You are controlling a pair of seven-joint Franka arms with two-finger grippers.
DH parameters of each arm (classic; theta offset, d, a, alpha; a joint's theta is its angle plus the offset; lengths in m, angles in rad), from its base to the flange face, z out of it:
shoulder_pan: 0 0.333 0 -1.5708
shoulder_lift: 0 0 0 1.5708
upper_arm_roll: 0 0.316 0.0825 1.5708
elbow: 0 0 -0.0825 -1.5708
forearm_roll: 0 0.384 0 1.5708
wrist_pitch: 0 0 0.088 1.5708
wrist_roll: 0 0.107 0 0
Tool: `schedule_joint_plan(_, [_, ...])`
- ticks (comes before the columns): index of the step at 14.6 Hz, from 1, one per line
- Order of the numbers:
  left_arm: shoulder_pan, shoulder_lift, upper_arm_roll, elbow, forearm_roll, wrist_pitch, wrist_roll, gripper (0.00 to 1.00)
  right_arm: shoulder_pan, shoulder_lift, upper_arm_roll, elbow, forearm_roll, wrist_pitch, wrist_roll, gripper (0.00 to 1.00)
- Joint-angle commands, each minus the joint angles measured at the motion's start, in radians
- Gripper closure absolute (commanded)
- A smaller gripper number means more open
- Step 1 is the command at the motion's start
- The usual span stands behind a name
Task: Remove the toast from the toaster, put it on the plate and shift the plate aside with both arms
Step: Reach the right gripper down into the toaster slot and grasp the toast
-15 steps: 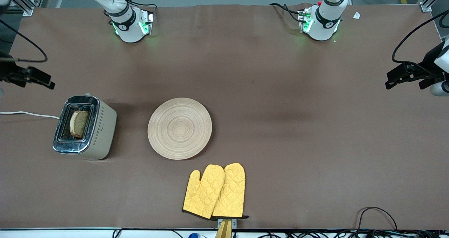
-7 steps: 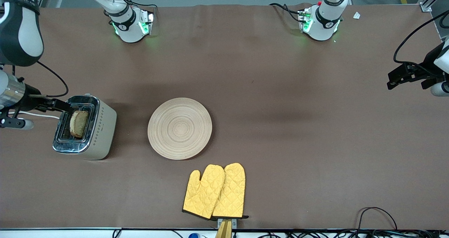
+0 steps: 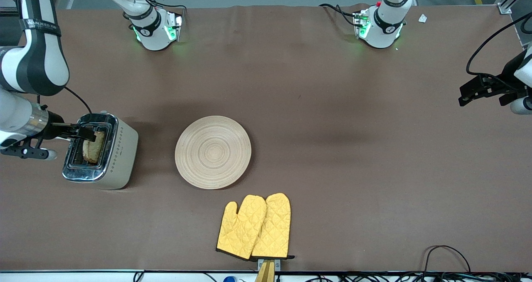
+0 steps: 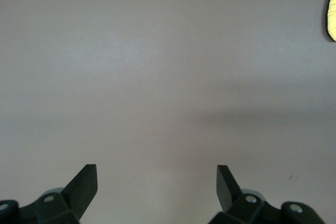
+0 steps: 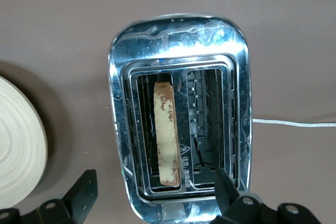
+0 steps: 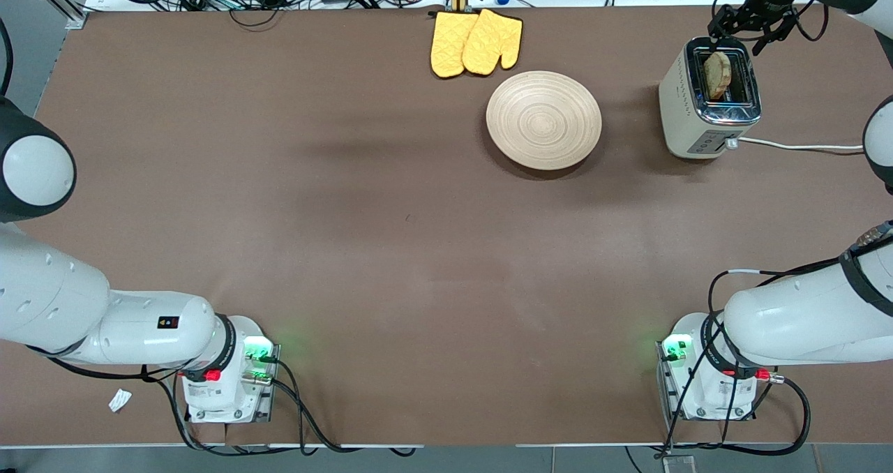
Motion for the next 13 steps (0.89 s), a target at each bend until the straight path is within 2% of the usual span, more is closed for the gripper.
schedule_joint_plan(1, [0.002, 0.003, -0.004, 0.005, 0.01, 0.004, -0.006, 0.0, -0.005, 0.024, 0.009, -0.015, -0.022, 0.033, 0.011, 0.04])
schedule_joint_plan(3, [0.002, 0.001, -0.004, 0.005, 0.01, 0.004, -0.006, 0.0, -0.01, 0.052, 0.009, -0.014, -0.022, 0.05, 0.009, 0.1])
schedule_joint_plan(4, [0.002, 0.003, -0.004, 0.005, 0.01, 0.004, -0.006, 0.0, -0.011, 0.056, 0.009, -0.015, -0.022, 0.058, 0.008, 0.18])
schedule_joint_plan(5, [0.002, 0.003, -0.004, 0.005, 0.01, 0.004, -0.006, 0.0, -0.01, 0.058, 0.009, -0.018, -0.022, 0.058, 0.008, 0.34])
schedule_joint_plan(6, [0.002, 0.003, -0.004, 0.005, 0.01, 0.004, -0.006, 0.0, -0.01, 0.058, 0.009, -0.023, -0.023, 0.058, 0.008, 0.61])
schedule_joint_plan(7, [0.002, 0.003, -0.004, 0.005, 0.01, 0.004, -0.006, 0.0, -0.005, 0.056, 0.009, -0.026, -0.023, 0.056, 0.009, 0.91])
schedule_joint_plan(8, [0.002, 0.003, -0.004, 0.005, 0.01, 0.004, -0.006, 0.0, -0.007, 0.056, 0.009, -0.026, -0.023, 0.055, 0.009, 1.0])
schedule_joint_plan(13, [0.002, 0.003, -0.004, 0.005, 0.01, 0.004, -0.006, 0.0, -0.011, 0.055, 0.009, -0.015, -0.023, 0.038, 0.003, 1.0])
